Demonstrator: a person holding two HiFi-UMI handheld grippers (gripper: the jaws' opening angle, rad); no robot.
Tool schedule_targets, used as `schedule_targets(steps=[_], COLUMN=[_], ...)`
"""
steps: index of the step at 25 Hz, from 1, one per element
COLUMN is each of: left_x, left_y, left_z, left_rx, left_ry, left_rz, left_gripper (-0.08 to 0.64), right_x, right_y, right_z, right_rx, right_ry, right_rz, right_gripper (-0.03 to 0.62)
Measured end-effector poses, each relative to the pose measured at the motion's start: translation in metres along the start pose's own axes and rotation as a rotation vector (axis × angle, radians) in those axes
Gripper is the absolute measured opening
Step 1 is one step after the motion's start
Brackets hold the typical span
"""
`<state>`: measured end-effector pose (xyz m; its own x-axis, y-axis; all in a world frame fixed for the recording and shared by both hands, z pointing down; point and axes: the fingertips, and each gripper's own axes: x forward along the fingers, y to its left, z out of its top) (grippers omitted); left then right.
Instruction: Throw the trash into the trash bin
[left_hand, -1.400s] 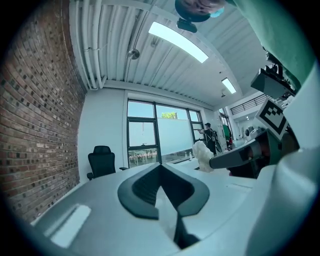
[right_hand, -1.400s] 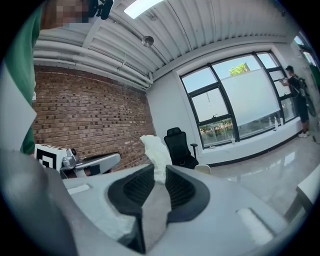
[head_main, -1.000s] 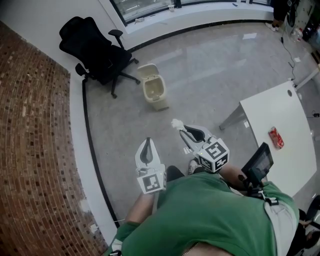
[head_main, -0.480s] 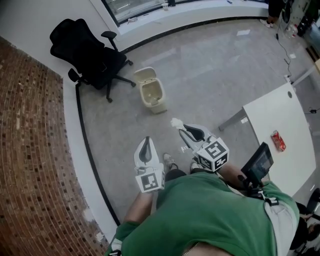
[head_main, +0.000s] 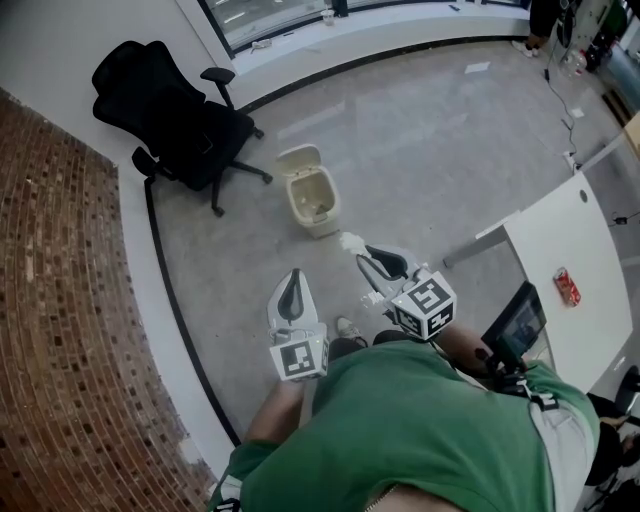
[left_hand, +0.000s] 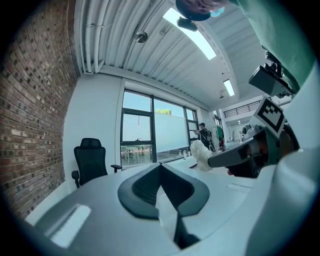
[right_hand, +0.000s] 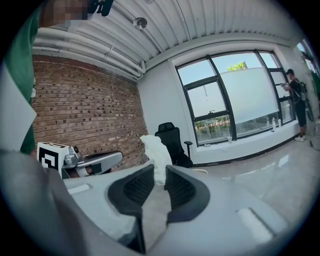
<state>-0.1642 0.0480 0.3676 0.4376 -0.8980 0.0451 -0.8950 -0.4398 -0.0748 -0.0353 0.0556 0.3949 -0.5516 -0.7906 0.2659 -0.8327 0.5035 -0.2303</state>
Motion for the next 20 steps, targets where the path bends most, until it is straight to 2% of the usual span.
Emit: schedule_targets(steps=[9,20], left_x=[0.012,0.044], left_y=[0.048,0.064], left_z=[-0.019,-0.026], left_rx=[-0.063,-0.092], left_ry=[0.022,0.025], left_rz=[-0.022,-0.049], left_gripper=[0.006,0.006], right_x=[0.042,0.074], right_y=[0.007,-0.01], right_z=[0.007,0.013], right_rx=[0.0,-0.001], right_ry=[0.013,0.011], right_rz=[-0.067,-0.082], right_gripper=[0.072,0.072])
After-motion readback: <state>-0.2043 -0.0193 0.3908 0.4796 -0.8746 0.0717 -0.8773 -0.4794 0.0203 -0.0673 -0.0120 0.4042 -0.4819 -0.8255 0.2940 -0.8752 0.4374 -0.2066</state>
